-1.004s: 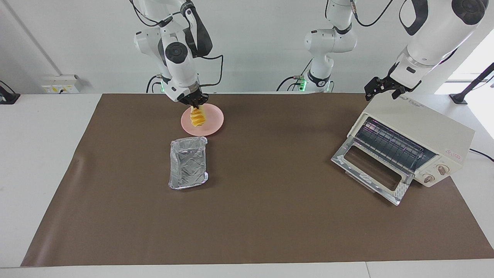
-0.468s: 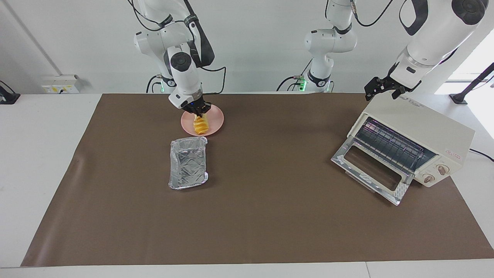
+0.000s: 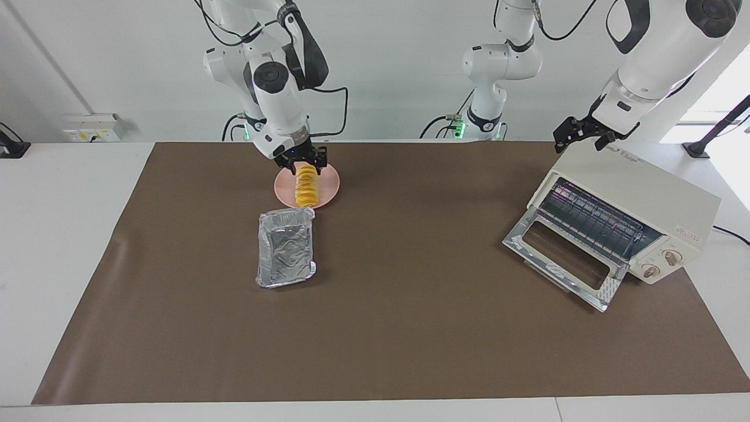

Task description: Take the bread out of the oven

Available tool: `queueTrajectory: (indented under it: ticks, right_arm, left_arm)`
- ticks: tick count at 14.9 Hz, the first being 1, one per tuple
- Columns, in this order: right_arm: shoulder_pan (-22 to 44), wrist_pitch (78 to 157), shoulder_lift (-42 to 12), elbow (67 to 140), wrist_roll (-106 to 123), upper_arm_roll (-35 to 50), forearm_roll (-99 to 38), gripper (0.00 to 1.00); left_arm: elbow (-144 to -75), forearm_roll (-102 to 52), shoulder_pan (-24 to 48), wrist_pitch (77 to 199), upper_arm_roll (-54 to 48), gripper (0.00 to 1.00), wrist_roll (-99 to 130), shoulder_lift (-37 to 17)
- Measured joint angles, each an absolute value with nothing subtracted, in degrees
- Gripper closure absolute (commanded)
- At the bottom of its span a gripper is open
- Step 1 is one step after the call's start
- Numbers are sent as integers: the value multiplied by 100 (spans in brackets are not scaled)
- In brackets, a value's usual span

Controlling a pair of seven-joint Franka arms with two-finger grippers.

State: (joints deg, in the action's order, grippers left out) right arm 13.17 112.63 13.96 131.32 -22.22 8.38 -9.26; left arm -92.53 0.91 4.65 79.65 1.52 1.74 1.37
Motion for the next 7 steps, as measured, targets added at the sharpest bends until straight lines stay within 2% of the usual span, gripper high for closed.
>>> queueTrajectory:
  ticks: [4, 7]
  right_arm:
    - [576, 10597, 1453, 11963, -1480, 809, -657, 0]
    - [25, 10340, 1262, 11246, -635, 786, -334, 0]
  left_arm:
    - [-9253, 91, 465, 7965, 152, 0, 174, 137]
    - [-9253, 91, 465, 7965, 152, 0, 174, 137]
